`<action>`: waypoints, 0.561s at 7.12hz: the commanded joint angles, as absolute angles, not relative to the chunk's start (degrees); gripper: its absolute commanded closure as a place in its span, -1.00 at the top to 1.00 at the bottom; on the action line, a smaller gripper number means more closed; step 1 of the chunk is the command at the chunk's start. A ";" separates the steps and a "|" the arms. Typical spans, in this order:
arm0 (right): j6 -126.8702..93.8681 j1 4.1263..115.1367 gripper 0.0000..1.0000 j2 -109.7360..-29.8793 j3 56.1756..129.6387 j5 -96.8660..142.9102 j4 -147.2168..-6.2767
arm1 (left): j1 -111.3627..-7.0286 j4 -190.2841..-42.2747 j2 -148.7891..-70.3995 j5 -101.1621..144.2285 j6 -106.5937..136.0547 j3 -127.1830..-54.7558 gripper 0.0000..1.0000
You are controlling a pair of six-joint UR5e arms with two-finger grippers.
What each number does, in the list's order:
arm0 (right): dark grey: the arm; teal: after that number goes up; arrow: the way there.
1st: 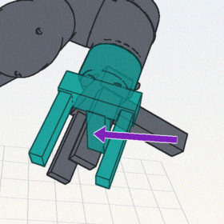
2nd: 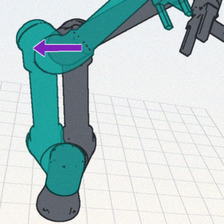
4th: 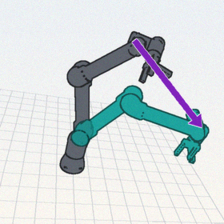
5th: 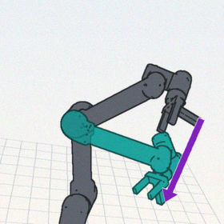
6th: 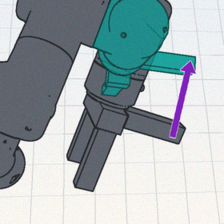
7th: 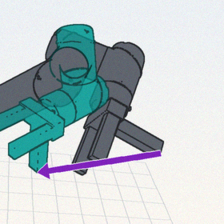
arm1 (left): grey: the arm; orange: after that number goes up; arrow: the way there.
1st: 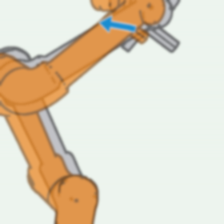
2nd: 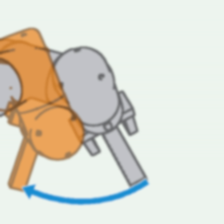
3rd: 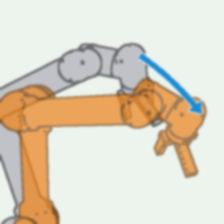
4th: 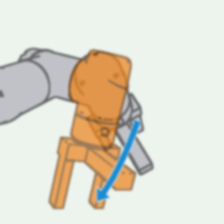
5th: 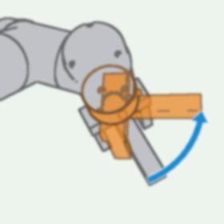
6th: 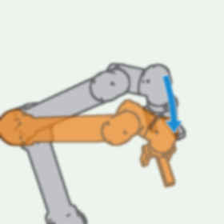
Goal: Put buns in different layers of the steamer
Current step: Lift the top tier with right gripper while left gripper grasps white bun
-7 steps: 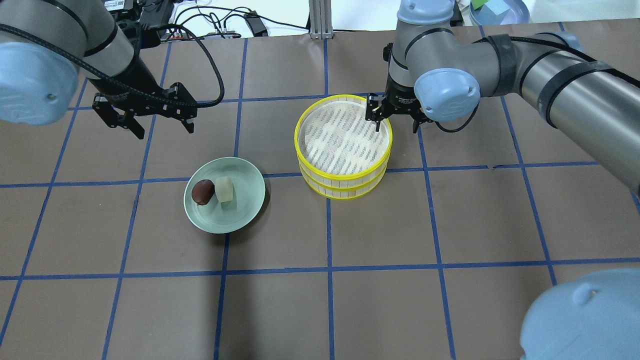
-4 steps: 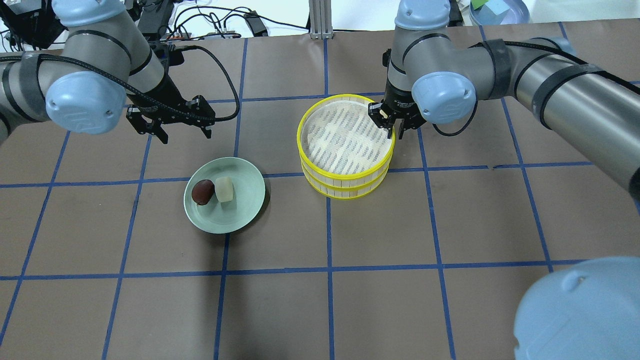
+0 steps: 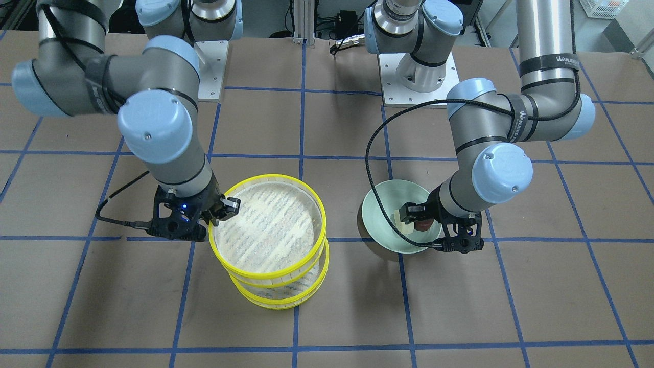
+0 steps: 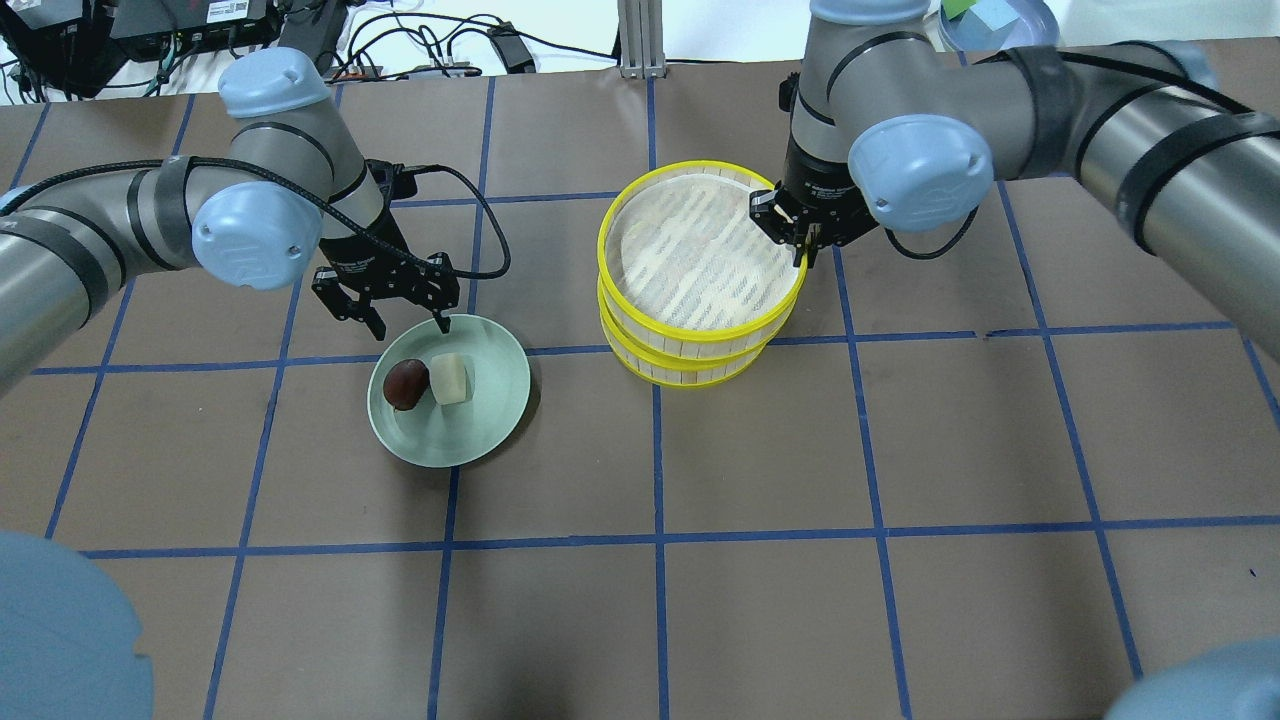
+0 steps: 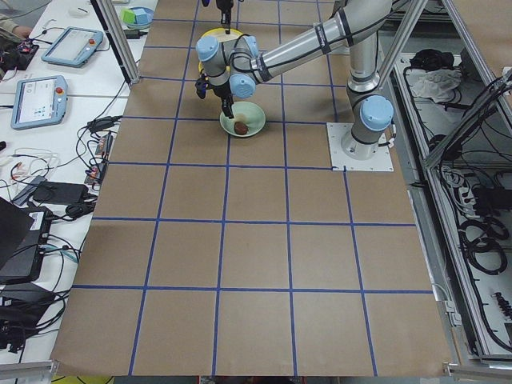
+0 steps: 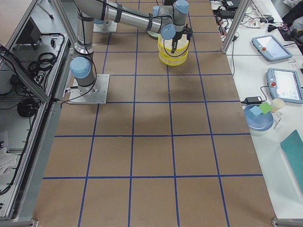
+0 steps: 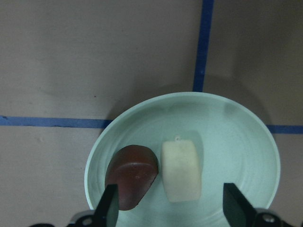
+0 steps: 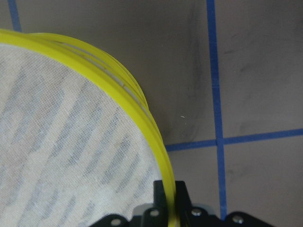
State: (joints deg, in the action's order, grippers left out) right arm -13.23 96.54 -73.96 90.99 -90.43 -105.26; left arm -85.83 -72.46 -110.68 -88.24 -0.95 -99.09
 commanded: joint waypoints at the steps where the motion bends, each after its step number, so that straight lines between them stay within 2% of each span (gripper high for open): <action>1: -9.08 93.45 -1.00 -84.41 90.62 -91.85 -93.57 | -86.57 -71.55 -112.58 -88.16 -0.27 -99.14 0.55; 3: -7.29 92.29 -1.00 -91.55 89.05 -91.58 -87.14 | -87.63 -71.54 -113.81 -87.80 -0.26 -99.23 0.55; 4: -7.21 92.20 -1.00 -92.54 84.60 -91.76 -79.36 | -87.63 -71.54 -114.51 -87.80 -0.18 -99.23 0.53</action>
State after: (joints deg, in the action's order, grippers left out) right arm -7.57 92.52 -90.18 88.40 -91.67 -86.90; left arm -87.48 -71.57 -113.68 -87.86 -0.25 -99.21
